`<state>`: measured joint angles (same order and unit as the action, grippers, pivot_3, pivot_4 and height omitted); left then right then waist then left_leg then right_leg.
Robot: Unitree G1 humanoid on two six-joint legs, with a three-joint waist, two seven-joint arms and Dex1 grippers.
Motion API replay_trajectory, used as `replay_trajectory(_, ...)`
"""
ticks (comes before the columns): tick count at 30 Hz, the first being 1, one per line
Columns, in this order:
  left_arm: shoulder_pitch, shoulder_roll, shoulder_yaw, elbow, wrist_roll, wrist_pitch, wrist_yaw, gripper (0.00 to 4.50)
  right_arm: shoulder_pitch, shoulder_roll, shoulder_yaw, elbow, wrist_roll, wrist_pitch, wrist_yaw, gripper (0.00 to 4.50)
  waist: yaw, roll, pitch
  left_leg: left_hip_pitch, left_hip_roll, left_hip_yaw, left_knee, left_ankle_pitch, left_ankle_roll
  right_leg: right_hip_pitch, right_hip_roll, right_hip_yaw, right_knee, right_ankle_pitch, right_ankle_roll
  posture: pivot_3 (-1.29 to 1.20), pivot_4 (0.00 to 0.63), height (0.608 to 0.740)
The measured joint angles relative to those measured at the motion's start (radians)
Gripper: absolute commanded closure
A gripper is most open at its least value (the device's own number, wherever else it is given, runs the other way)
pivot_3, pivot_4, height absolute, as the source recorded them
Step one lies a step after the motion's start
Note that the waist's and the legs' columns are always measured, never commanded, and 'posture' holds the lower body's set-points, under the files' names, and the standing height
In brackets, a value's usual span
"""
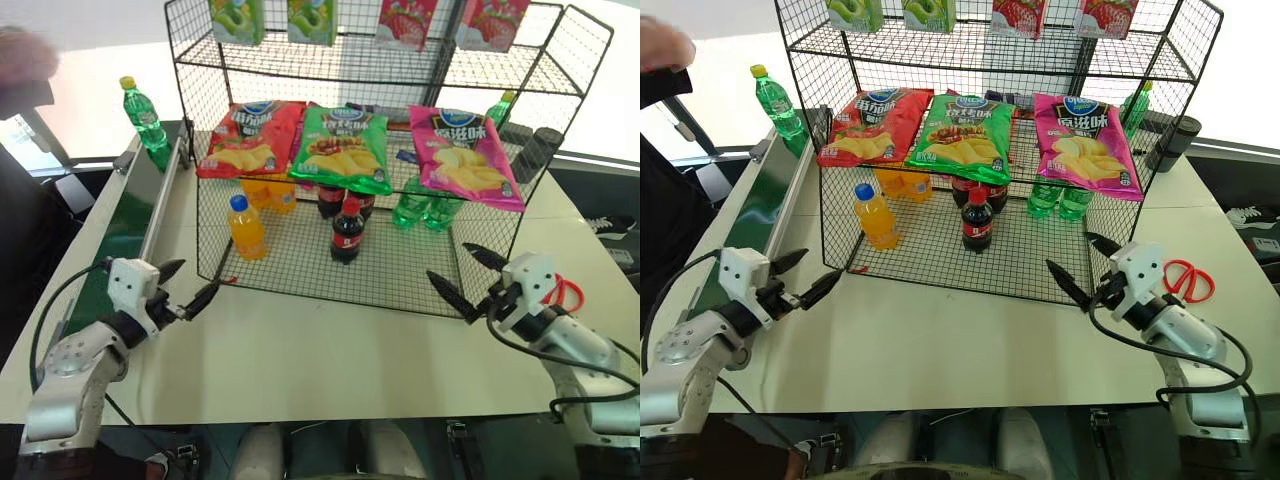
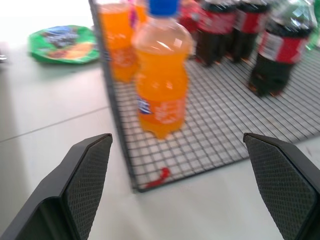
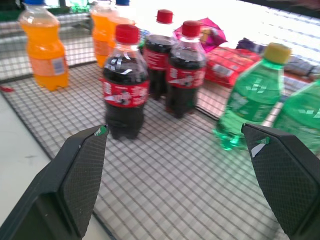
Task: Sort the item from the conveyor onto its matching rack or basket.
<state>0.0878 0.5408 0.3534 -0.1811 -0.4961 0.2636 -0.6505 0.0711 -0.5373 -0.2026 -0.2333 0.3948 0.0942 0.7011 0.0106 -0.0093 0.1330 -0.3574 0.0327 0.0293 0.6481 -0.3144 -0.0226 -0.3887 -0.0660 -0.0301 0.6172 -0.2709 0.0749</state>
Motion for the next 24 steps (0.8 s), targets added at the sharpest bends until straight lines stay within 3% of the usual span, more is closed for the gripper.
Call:
replay_trajectory(6,-0.022,-0.045,0.133,0.052,-0.057,0.008,0.110,0.00,-0.027,0.011,0.088,-0.097,0.003,0.057,-0.003,0.07,0.000,0.000,0.000,0.000,0.000,0.000,0.000,0.000,0.000,0.000,0.000,0.000,0.000,0.000,0.000,0.00,0.150,0.740)
replay_trajectory(16,-0.093,-0.122,0.179,0.222,0.111,-0.126,0.390,0.00,-0.056,0.137,0.389,-0.225,-0.009,0.131,-0.007,0.07,0.001,-0.006,-0.002,-0.001,0.000,0.000,0.000,0.000,0.000,0.000,-0.001,0.000,0.000,0.001,0.002,0.00,0.150,0.740)
replay_trajectory(24,-0.125,-0.168,0.173,0.269,0.199,-0.251,0.489,0.00,-0.127,0.140,0.410,-0.191,-0.007,0.118,0.044,0.07,0.001,-0.008,-0.003,-0.001,-0.001,0.000,-0.001,0.000,-0.001,-0.001,-0.003,-0.001,0.000,0.001,0.000,0.00,0.150,0.740)
